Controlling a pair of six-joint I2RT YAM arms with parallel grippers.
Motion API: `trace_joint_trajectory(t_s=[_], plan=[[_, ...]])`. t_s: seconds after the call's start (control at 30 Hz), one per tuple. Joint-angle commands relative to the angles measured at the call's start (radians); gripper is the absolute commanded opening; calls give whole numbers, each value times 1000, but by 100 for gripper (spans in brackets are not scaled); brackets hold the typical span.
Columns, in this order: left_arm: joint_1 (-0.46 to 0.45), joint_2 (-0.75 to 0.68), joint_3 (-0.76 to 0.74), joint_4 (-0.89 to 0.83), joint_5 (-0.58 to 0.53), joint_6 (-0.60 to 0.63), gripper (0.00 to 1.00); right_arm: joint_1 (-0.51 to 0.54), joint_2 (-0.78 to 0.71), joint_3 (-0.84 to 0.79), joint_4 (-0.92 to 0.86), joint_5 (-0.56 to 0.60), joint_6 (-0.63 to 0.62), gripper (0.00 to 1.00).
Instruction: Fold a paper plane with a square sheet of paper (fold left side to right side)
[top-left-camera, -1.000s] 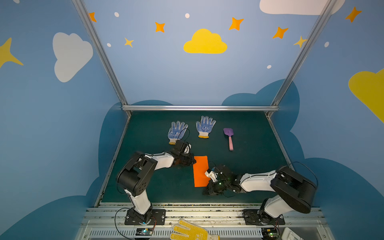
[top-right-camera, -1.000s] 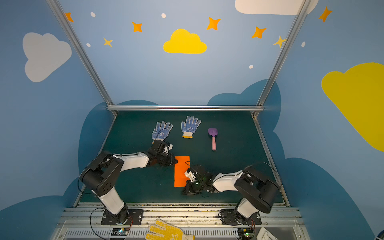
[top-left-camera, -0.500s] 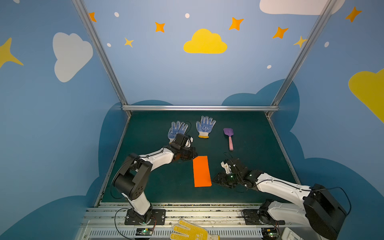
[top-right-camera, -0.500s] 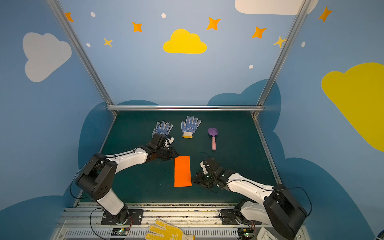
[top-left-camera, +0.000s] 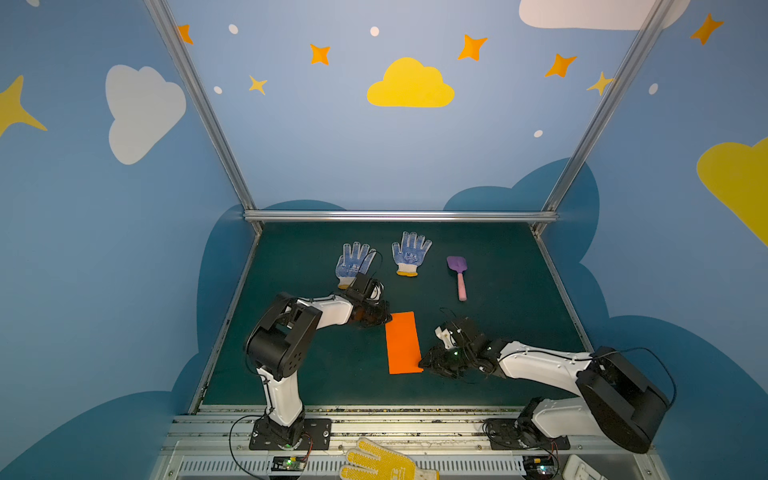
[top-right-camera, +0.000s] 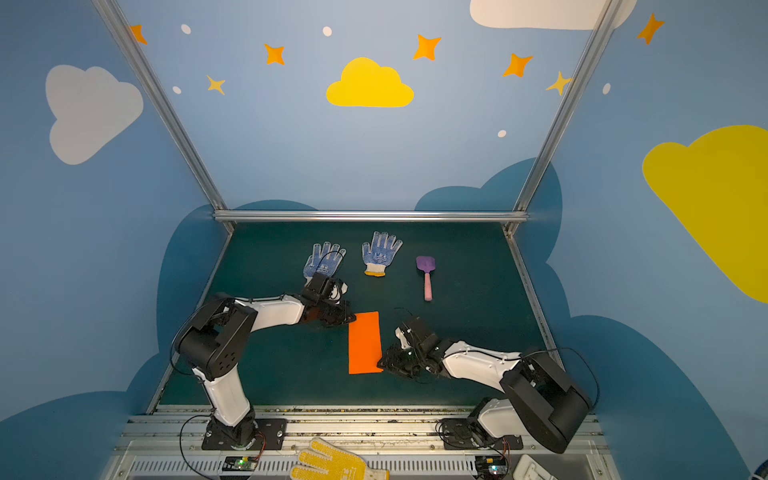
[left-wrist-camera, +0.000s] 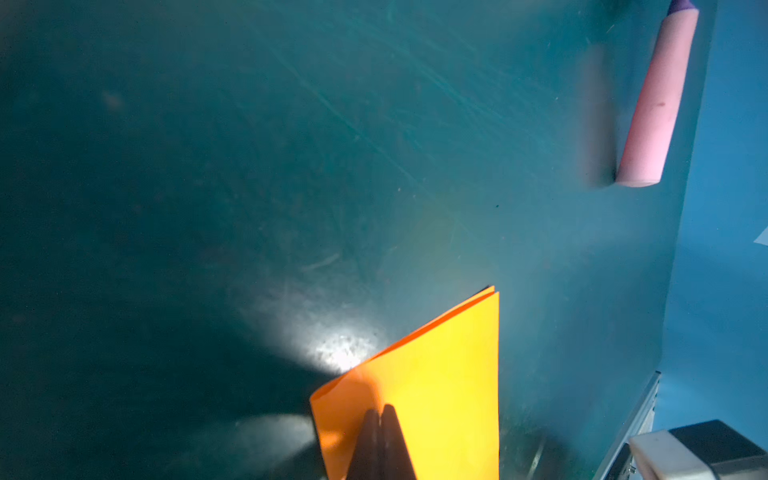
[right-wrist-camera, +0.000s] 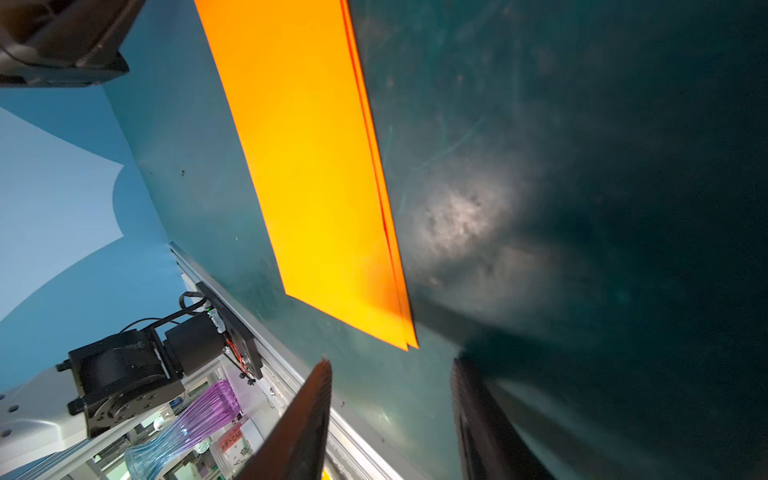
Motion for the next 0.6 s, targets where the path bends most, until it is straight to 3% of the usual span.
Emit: trace_joint_trajectory(t_s=[0.0,0.57], plan=[[5,38,-15,10,-24,7,4,13,16,-5,48,-12,25,48],[6,32,-42,34,-20,2,4,92,68,-24,103,55,131,49]])
